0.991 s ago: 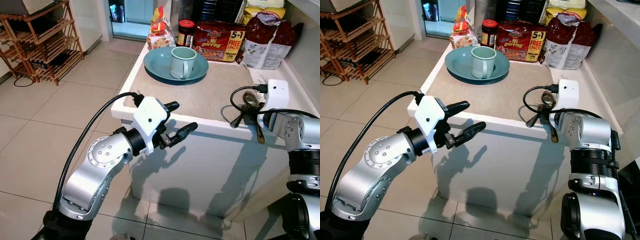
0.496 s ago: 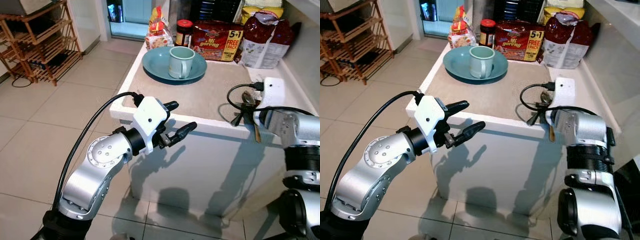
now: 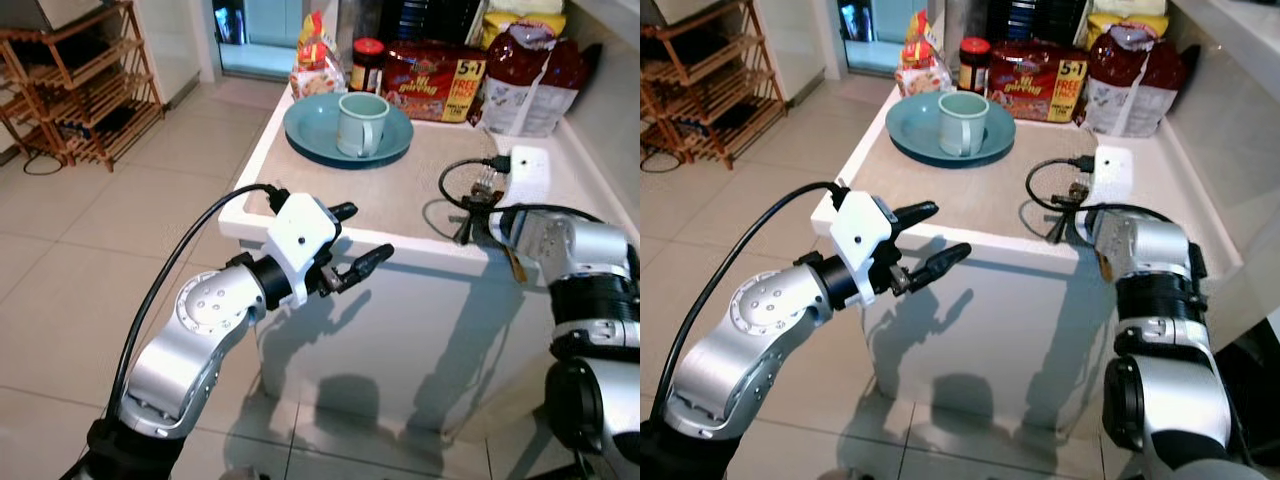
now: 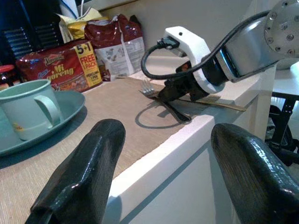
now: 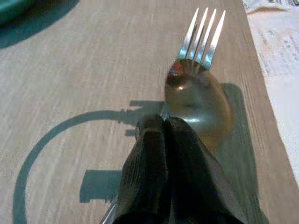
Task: Setting the table
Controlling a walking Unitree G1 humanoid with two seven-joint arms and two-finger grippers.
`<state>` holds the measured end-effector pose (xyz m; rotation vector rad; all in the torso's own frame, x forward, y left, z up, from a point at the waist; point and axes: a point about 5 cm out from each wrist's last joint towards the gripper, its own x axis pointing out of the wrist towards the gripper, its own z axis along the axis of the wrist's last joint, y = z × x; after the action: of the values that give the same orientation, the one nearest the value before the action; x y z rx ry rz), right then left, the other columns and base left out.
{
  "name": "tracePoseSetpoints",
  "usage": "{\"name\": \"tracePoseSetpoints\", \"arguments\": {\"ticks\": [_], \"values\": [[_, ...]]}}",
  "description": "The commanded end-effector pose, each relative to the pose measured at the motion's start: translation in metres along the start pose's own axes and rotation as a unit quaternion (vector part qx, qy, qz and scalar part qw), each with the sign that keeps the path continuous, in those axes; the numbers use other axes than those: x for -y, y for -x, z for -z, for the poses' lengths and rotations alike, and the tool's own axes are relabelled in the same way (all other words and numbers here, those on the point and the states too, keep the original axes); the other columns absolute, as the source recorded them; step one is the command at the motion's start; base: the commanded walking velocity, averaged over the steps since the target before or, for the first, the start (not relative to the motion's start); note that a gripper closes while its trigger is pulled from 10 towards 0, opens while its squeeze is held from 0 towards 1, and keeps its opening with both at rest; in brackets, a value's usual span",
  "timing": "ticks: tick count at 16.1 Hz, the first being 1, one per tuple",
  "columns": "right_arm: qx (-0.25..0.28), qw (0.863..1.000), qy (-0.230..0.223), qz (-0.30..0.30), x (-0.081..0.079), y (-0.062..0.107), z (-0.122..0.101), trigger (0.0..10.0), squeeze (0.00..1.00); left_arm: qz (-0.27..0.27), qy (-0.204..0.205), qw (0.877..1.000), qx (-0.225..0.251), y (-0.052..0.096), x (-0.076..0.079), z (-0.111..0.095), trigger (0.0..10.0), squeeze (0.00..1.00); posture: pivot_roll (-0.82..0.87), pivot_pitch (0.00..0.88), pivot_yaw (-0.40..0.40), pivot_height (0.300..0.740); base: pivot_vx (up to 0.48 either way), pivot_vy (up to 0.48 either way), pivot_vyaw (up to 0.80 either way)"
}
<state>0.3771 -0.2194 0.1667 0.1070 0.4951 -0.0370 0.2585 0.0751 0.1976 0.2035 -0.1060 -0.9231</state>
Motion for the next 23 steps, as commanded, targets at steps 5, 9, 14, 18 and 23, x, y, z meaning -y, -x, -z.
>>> {"name": "tracePoseSetpoints", "arguments": {"ticks": [5, 9, 14, 18, 23], "values": [[0.066, 0.998, -0.005, -0.001, -0.002, 0.005, -0.029, 0.0, 0.0, -0.008, -0.015, 1.0, 0.005, -0.002, -0.003, -0.003, 10.0, 0.0, 0.07, 0.0, -0.026, 0.74, 0.0, 0.0, 0.0], [0.146, 0.989, -0.01, 0.001, 0.003, 0.011, -0.045, 0.0, 0.0, -0.012, -0.017, 1.0, 0.01, -0.003, -0.004, -0.004, 10.0, 0.0, 0.07, 0.0, -0.026, 0.74, 0.0, 0.0, 0.0], [0.094, 0.992, 0.077, 0.031, 0.004, 0.014, -0.035, 10.0, 1.0, -0.009, -0.021, 1.0, 0.008, -0.003, -0.003, -0.005, 10.0, 0.0, 0.07, 0.0, -0.031, 0.74, 0.0, 0.0, 0.0], [0.012, 0.995, 0.094, 0.026, 0.017, 0.031, -0.027, 10.0, 1.0, -0.007, -0.021, 1.0, 0.01, -0.002, -0.004, -0.008, 10.0, 0.0, 0.05, 0.0, -0.037, 0.74, 0.0, 0.0, 0.0], [-0.005, 0.997, 0.069, 0.017, 0.022, 0.039, -0.035, 10.0, 1.0, -0.003, -0.027, 1.0, 0.01, -0.003, -0.004, -0.012, 10.0, 0.0, 0.05, 0.026, -0.048, 0.74, 0.0, 0.0, 0.0]]}}
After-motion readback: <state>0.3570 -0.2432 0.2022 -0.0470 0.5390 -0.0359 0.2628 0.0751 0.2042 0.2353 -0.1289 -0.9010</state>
